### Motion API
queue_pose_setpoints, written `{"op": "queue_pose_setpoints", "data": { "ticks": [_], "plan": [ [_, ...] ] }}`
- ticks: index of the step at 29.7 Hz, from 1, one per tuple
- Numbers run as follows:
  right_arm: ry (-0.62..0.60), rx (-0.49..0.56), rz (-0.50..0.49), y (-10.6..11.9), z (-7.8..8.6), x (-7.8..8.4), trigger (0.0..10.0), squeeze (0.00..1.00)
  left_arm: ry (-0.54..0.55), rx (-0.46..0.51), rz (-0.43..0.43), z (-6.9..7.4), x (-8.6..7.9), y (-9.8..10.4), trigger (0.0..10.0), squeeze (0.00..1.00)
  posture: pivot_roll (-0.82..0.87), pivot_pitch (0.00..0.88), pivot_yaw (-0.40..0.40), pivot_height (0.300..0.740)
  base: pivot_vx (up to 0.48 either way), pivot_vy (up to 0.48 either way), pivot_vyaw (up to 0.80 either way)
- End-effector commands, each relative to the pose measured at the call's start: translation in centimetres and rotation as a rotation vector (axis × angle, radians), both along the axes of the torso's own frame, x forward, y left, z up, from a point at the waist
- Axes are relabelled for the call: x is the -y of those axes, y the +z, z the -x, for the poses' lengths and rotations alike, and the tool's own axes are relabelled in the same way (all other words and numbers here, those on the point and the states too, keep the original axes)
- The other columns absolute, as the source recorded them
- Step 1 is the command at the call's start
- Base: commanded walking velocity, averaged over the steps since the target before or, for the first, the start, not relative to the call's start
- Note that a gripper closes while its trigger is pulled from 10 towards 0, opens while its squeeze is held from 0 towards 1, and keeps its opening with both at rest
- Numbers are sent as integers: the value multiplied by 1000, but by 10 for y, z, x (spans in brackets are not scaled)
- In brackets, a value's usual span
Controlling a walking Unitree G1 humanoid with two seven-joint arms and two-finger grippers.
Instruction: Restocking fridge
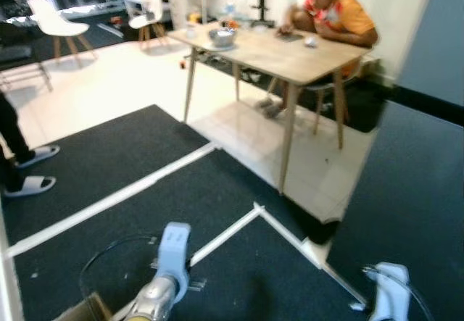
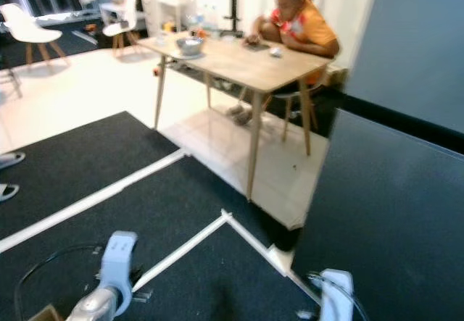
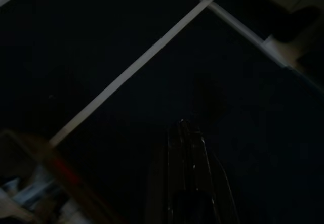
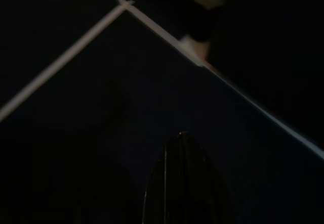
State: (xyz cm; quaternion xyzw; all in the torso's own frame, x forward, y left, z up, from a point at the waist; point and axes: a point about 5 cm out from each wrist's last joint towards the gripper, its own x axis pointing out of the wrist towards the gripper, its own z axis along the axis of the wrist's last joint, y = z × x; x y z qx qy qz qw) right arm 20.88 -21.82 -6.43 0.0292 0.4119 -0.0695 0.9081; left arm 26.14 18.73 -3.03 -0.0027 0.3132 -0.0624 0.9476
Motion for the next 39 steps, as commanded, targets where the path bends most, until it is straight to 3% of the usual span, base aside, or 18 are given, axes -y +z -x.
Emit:
{"op": "queue_pose_setpoints", "data": {
  "ticks": [1, 39],
  "plan": [
    [-27, -20, 20, -2, 8, 11, 10000, 0, -14, 2, 1, -1, 2, 1, 10000, 0, -67, 0, 36, 740, 394, 0, 0],
    [-3, -14, 18, 0, 3, 6, 10000, 0, -20, 5, 2, -4, 3, 2, 10000, 0, -64, 0, 35, 740, 388, 0, 0]
  ]
}}
